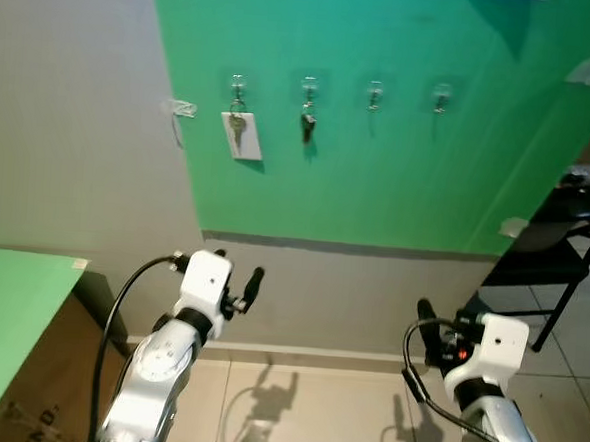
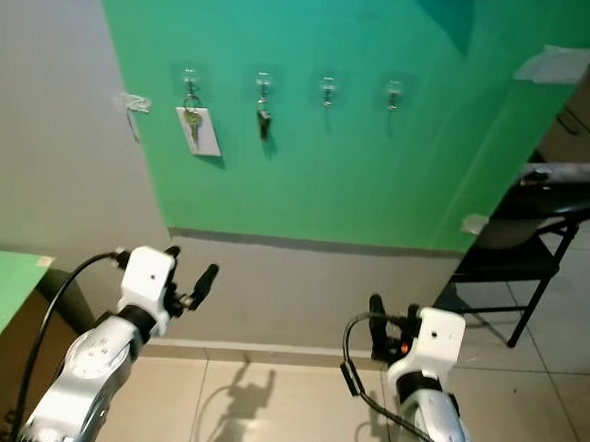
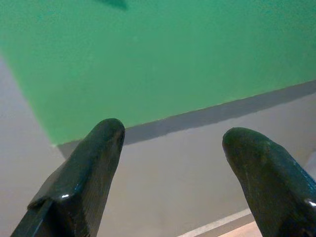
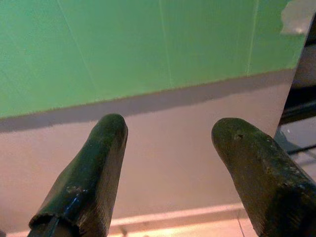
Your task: Hang keys on a hook
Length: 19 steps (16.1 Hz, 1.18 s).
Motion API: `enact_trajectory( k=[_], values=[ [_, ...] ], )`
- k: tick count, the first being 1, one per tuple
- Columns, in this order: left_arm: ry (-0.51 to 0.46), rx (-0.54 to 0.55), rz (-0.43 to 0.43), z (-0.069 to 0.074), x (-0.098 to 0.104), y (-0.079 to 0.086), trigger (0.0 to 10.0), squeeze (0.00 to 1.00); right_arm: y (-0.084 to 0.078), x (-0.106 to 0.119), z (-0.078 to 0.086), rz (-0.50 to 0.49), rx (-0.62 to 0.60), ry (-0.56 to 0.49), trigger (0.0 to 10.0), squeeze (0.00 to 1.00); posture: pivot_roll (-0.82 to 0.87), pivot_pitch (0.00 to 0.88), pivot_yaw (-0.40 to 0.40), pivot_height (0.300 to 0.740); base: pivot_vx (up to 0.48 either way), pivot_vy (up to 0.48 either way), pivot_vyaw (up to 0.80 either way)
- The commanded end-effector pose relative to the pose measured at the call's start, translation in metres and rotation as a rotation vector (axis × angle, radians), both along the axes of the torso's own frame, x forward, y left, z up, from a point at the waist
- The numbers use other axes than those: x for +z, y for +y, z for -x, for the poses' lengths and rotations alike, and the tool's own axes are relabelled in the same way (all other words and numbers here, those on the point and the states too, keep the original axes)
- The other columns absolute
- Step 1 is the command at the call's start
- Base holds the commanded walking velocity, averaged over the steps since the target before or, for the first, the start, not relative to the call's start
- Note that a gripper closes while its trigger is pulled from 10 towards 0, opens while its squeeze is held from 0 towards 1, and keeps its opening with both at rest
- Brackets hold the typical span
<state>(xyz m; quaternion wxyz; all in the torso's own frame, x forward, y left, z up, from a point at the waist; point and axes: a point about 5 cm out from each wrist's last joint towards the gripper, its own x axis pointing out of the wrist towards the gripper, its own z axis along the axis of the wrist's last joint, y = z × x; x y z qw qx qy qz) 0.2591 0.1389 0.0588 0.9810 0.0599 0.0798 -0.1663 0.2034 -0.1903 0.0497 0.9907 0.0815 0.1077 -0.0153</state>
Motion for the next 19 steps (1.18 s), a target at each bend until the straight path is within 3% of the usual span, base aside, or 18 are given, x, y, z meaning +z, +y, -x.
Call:
enact_trajectory(
  k=[1,4,9,14,19],
  values=[
    [0.027,-0.008,-0.002,-0.001,-0.004,0.0,10.0,0.0,0.0,0.003,-0.005,0.002,-0.004,-0.023,10.0,0.0,-0.19,0.0,0.067,0.74,0.0,0.0,0.0],
    [0.051,0.013,0.038,-0.005,-0.005,0.001,10.0,0.0,-0.002,0.005,-0.01,0.011,-0.016,-0.037,10.0,0.0,-0.19,0.0,0.067,0.74,0.0,0.232,0.0],
    [0.014,0.066,0.078,-0.011,0.004,-0.005,10.0,0.0,0.004,0.006,-0.012,0.032,-0.003,-0.061,10.0,0.0,-0.19,0.0,0.064,0.74,0.0,0.437,0.0],
    [0.013,0.073,0.044,-0.015,0.005,-0.003,10.0,0.0,0.007,0.008,-0.017,0.041,0.023,-0.067,10.0,0.0,-0.16,0.0,0.047,0.74,0.0,0.463,0.0],
    [0.011,0.027,-0.014,-0.018,0.005,-0.01,10.0,0.0,0.01,0.006,-0.019,0.058,0.063,-0.057,10.0,0.0,-0.17,0.0,0.049,0.74,0.0,0.0,0.7]
  ],
)
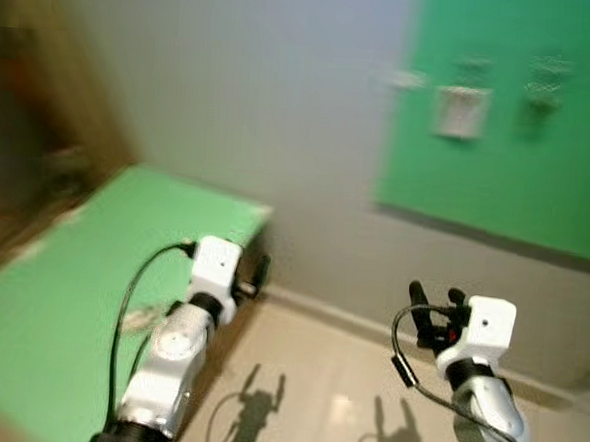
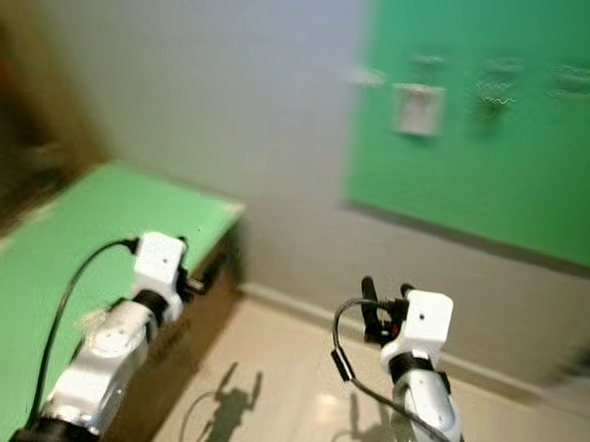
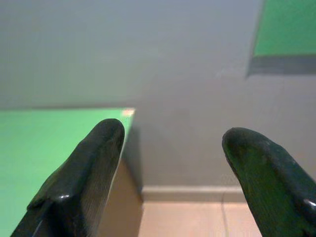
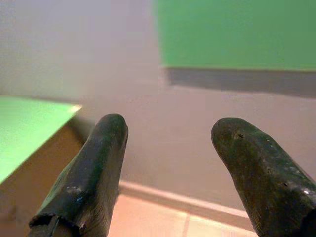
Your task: Hang keys on a hook
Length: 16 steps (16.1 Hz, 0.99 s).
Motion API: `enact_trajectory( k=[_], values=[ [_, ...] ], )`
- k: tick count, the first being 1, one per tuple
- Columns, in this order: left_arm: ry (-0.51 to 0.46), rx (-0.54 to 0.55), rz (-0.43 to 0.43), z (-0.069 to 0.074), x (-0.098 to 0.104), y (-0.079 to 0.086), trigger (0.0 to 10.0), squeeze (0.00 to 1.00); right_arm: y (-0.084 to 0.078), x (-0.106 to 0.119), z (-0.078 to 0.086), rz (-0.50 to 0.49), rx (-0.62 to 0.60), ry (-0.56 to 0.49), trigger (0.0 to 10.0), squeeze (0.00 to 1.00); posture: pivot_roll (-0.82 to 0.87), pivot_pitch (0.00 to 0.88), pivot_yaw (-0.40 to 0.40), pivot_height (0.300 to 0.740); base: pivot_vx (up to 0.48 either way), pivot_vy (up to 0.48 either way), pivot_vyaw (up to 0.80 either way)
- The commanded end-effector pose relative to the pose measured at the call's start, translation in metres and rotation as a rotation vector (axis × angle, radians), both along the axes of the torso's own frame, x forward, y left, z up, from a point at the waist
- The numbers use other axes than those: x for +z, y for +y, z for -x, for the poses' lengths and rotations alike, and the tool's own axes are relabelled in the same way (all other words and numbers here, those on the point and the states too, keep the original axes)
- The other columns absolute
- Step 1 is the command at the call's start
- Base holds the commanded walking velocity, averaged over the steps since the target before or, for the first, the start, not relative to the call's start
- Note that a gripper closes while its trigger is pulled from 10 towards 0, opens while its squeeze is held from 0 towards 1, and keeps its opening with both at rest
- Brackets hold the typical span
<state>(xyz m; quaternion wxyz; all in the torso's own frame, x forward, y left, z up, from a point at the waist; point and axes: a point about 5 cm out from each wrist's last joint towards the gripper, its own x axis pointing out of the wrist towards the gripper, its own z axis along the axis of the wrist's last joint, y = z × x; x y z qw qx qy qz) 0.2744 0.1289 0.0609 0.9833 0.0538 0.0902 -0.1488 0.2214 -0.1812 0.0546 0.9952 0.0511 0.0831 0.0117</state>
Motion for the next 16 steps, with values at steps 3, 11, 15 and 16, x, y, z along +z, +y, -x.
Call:
enact_trajectory(
  k=[3,11,15,16],
  values=[
    [-0.007,-0.013,-0.013,-0.003,0.002,-0.001,10.0,0.0,-0.001,0.0,-0.003,0.013,0.018,0.008,10.0,0.0,-0.17,0.0,0.046,0.74,0.0,-0.435,0.67],
    [-0.001,0.077,-0.032,-0.004,-0.005,-0.004,10.0,0.0,0.0,0.001,-0.009,0.05,0.07,0.019,10.0,0.0,-0.15,0.0,0.007,0.74,0.171,-0.411,0.66],
    [0.006,0.159,0.002,-0.004,-0.007,0.005,10.0,0.0,0.002,0.001,-0.014,0.065,0.103,0.022,10.0,0.0,-0.13,0.0,0.0,0.74,0.348,-0.318,0.62],
    [0.002,0.162,0.008,-0.005,-0.007,0.005,10.0,0.0,0.003,0.001,-0.015,0.067,0.109,0.022,10.0,0.0,-0.13,0.0,-0.001,0.74,0.394,-0.27,0.61]
  ],
)
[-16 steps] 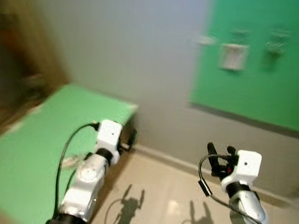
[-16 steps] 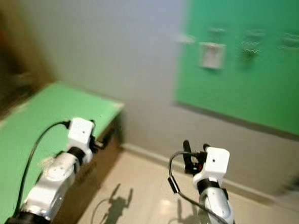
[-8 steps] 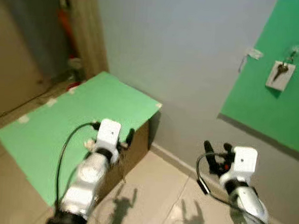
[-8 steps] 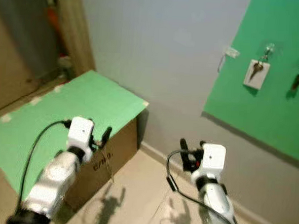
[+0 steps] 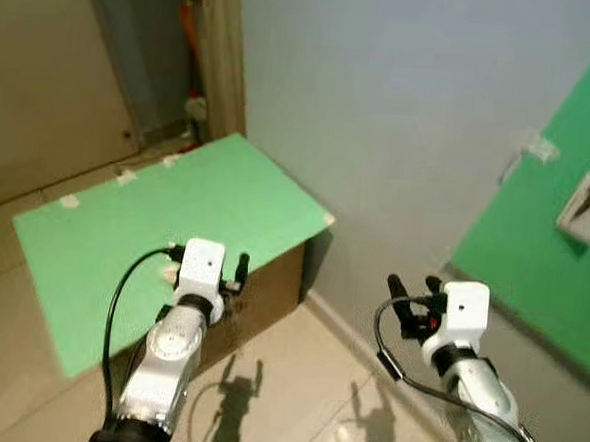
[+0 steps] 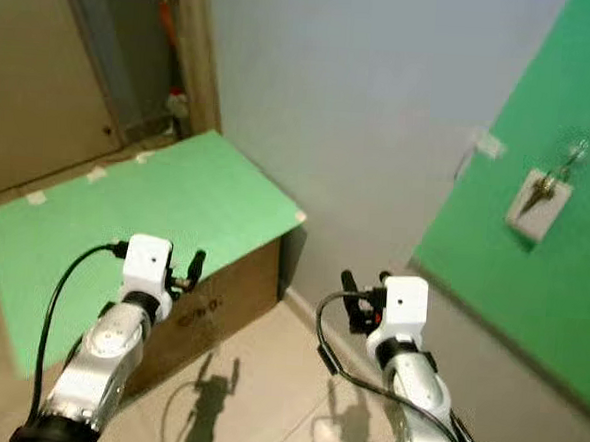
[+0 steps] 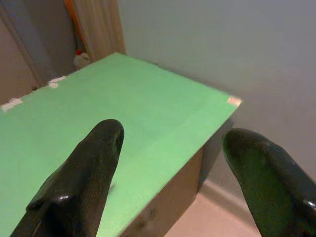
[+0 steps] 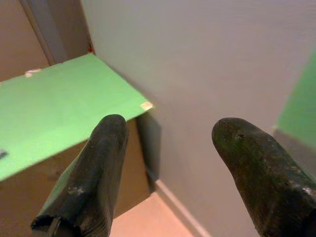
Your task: Hang keys on a hook
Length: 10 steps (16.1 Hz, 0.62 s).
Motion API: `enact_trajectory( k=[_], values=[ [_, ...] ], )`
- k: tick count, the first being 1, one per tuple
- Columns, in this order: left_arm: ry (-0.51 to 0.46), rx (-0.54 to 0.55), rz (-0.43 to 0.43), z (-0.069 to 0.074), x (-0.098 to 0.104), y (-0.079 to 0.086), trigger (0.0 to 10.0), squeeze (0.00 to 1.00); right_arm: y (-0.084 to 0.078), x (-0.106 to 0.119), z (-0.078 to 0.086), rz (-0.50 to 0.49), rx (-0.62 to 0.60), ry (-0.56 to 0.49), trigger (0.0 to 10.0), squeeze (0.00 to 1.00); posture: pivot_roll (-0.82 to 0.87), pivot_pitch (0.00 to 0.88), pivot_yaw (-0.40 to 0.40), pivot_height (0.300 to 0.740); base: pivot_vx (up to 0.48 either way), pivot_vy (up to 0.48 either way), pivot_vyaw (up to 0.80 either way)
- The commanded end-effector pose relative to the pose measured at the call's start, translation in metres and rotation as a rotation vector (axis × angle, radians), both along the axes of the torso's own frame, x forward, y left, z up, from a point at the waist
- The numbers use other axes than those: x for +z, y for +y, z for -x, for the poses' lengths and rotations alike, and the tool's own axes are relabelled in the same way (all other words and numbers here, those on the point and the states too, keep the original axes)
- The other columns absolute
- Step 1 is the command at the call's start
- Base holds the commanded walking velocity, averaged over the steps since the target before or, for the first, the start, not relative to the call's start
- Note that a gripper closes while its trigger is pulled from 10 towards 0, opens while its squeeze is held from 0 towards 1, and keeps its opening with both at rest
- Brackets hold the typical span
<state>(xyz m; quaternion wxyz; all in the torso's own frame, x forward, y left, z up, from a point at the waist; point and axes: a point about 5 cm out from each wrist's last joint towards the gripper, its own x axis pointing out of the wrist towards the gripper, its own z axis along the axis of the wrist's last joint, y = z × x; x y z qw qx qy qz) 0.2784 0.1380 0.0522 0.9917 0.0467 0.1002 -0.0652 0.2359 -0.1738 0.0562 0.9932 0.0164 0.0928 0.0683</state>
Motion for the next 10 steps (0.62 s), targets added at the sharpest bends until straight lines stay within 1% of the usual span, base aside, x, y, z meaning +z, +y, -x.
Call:
enact_trajectory(
  k=[1,5,9,10],
  values=[
    [-0.015,-0.009,0.008,-0.0005,0.0026,-0.0049,10.0,0.0,-0.0044,-0.0008,-0.0011,0.009,-0.007,0.009,10.0,0.0,-0.13,0.0,-0.001,0.74,0.394,-0.27,0.61],
    [-0.022,-0.006,-0.007,-0.0024,0.0026,-0.0056,10.0,0.0,-0.0029,-0.0032,-0.0029,0.01,0.011,0.021,10.0,0.0,-0.13,0.0,-0.004,0.74,0.351,-0.323,0.61],
    [-0.007,-0.027,-0.033,-0.0036,-0.0005,-0.0074,10.0,0.0,-0.0011,-0.0044,-0.0049,0.011,0.039,0.023,10.0,0.0,-0.13,0.0,0.001,0.74,0.0,0.0,0.61],
    [-0.012,-0.025,-0.109,-0.0057,-0.0019,-0.0042,10.0,0.0,0.0007,-0.0046,-0.0062,0.012,0.049,0.021,10.0,0.0,-0.13,0.0,-0.004,0.74,0.0,0.0,0.61]
  ],
)
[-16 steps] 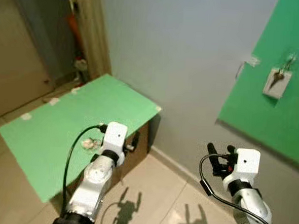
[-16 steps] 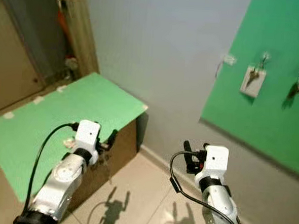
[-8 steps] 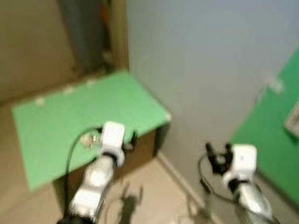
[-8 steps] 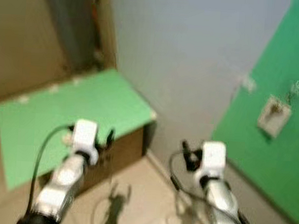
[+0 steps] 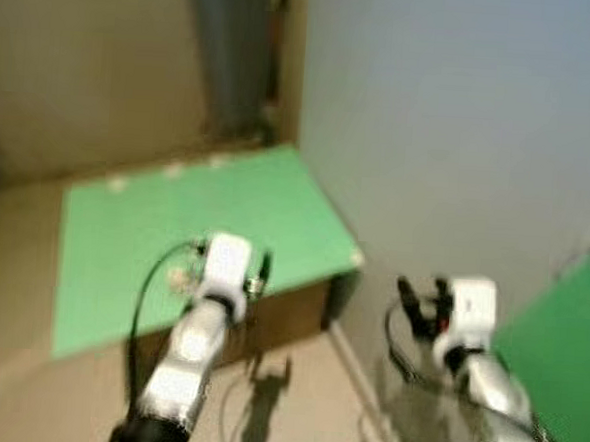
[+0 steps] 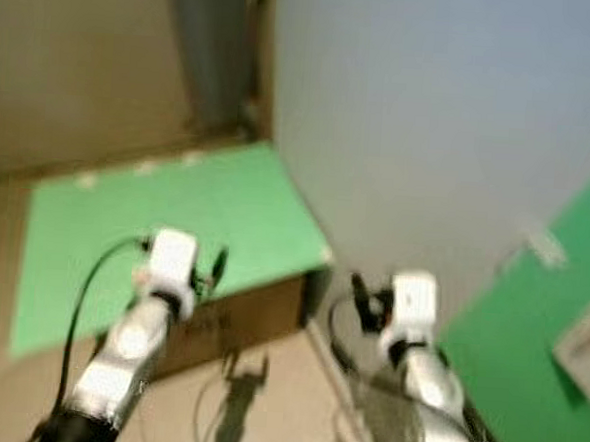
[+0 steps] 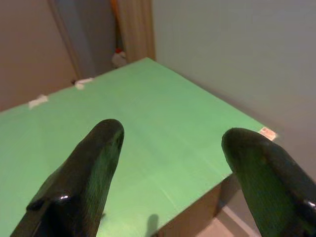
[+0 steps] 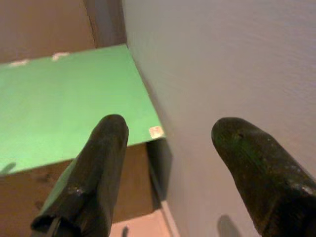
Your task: Hang keys on a hook
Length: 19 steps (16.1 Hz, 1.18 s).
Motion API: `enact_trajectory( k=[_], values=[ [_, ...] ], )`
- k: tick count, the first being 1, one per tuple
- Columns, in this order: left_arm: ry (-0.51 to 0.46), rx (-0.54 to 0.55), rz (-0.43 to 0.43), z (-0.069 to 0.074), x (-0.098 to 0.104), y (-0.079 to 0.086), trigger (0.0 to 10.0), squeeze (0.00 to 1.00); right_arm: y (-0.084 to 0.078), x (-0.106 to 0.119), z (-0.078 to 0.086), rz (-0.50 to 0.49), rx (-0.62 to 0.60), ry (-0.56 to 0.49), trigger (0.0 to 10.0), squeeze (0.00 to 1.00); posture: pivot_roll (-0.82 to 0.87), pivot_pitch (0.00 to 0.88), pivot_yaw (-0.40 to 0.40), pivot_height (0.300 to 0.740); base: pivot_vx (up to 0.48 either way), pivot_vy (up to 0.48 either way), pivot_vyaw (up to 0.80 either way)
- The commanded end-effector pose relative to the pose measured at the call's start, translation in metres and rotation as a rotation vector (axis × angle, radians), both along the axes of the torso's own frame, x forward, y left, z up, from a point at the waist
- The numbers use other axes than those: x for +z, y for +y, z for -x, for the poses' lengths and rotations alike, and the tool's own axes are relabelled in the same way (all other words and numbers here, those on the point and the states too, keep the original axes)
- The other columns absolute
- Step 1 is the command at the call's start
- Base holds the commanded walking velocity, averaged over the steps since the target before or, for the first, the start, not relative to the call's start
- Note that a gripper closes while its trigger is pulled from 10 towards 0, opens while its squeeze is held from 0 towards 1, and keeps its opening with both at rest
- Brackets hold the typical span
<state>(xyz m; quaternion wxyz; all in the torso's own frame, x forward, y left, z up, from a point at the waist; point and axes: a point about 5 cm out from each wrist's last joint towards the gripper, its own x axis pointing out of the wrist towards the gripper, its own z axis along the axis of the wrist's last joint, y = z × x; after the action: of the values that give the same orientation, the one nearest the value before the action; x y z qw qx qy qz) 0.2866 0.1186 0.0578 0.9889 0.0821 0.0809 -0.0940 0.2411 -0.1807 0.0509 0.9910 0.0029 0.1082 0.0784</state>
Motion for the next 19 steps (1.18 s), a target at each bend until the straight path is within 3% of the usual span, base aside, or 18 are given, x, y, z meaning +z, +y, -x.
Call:
enact_trajectory(
  k=[1,8,11,12,16,18,19],
  values=[
    [0.028,0.052,-0.089,0.001,-0.01,0.019,10.0,0.0,0.009,0.0,-0.002,-0.014,0.026,-0.008,10.0,0.0,-0.12,0.0,-0.002,0.74,0.0,0.0,0.61],
    [0.021,0.018,-0.076,0.006,-0.008,0.016,10.0,0.0,0.013,-0.008,0.001,-0.009,0.037,0.011,10.0,0.0,-0.1,0.0,0.005,0.74,0.0,0.0,0.61],
    [0.016,0.011,-0.072,0.004,-0.007,0.013,10.0,0.0,0.008,-0.011,-0.004,0.006,-0.03,0.031,10.0,0.0,-0.11,0.0,0.007,0.74,0.0,0.0,0.34],
    [0.014,0.006,-0.069,0.004,-0.007,0.011,10.0,0.0,0.007,-0.01,-0.004,0.014,-0.032,0.019,10.0,1.0,-0.12,0.0,0.01,0.74,0.0,0.0,0.0],
    [0.005,-0.011,-0.071,0.005,-0.006,0.006,10.0,0.0,0.006,-0.009,-0.002,0.004,-0.029,0.02,10.0,1.0,-0.13,0.0,0.01,0.74,0.0,0.0,0.0],
    [-0.007,-0.012,-0.028,0.006,-0.004,0.005,10.0,0.0,0.001,-0.009,-0.002,0.046,-0.056,0.016,10.0,1.0,-0.14,0.0,0.012,0.74,0.0,0.0,0.0],
    [-0.014,-0.012,-0.016,0.006,-0.003,0.005,10.0,0.0,0.001,-0.009,-0.003,0.053,-0.053,0.019,10.0,0.8,-0.14,0.0,0.012,0.74,0.277,0.0,0.0]
  ],
)
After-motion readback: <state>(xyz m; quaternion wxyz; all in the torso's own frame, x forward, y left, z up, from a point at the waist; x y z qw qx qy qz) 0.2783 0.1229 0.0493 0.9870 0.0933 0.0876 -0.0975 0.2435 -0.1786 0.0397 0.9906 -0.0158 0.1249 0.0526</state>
